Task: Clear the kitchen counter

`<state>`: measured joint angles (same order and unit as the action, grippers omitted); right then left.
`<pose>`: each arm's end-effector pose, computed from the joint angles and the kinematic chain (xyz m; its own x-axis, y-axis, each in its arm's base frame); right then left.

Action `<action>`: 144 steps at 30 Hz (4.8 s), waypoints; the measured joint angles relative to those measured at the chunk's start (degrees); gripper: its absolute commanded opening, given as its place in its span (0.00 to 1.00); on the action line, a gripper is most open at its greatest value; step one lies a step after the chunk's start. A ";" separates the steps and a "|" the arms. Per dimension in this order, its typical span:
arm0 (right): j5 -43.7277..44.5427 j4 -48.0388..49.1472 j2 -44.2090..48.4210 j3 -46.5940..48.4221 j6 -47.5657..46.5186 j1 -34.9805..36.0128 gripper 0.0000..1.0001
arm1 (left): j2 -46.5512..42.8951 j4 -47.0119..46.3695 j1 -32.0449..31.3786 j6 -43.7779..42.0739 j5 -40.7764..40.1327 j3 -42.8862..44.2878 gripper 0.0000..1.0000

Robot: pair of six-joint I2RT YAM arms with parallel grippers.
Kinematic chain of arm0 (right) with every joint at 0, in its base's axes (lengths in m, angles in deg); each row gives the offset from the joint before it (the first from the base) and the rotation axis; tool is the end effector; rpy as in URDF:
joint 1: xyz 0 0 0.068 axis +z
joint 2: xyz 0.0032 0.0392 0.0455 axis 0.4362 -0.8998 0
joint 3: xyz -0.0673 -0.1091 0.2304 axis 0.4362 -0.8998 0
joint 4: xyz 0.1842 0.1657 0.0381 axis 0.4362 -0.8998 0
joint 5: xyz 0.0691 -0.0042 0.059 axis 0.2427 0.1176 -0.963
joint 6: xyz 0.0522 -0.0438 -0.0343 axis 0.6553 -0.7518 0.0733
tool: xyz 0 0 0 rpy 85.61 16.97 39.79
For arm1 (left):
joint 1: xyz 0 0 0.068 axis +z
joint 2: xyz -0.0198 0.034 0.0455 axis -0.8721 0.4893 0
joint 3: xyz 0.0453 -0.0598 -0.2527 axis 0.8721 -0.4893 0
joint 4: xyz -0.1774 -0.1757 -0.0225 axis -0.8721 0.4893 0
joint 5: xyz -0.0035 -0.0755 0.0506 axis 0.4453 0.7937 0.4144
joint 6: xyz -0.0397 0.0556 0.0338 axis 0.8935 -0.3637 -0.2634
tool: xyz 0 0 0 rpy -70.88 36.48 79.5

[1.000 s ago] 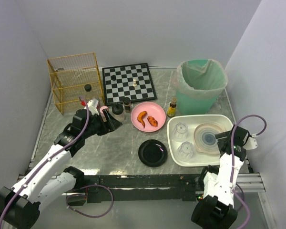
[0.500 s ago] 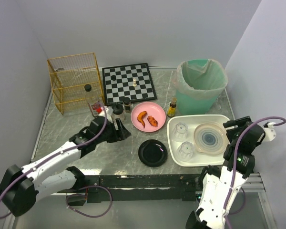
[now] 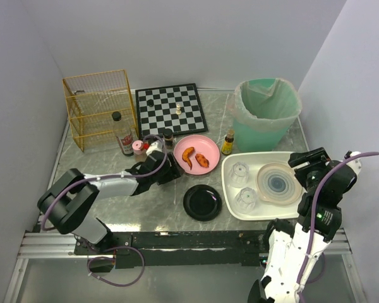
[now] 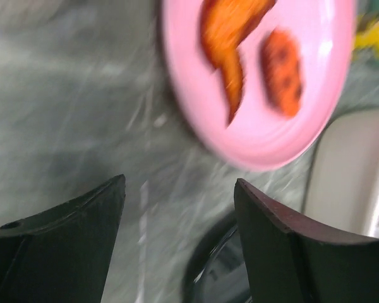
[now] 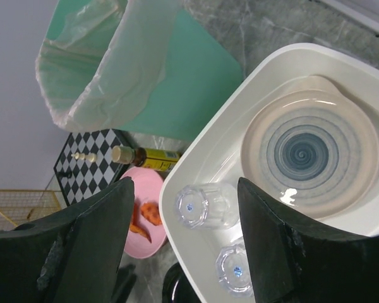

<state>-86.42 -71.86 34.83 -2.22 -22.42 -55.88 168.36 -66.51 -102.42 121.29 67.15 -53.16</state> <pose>0.0979 -0.0409 0.3463 -0.0958 0.7105 -0.6971 0.4631 0.6518 0.6006 0.2270 -0.1933 0.1350 -0.7680 -0.4427 -0.4628 -0.0896 0.7898 -0.6068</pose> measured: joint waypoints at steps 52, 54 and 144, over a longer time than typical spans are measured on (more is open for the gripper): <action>-5.27 0.52 2.40 -2.73 0.87 0.66 0.72 | 9.46 3.32 0.00 7.41 -7.80 8.09 0.01; -5.68 0.92 2.40 -3.04 0.85 0.66 0.72 | 8.57 5.44 0.02 7.39 -7.34 8.09 0.01; -26.62 41.53 -26.43 -20.15 6.88 52.39 0.00 | -23.82 33.81 1.84 -6.05 11.47 16.20 0.71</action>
<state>-113.04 -30.33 8.41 -22.37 -15.53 -3.49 144.54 -32.70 -100.59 115.23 78.63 -36.97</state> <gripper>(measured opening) 0.266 0.617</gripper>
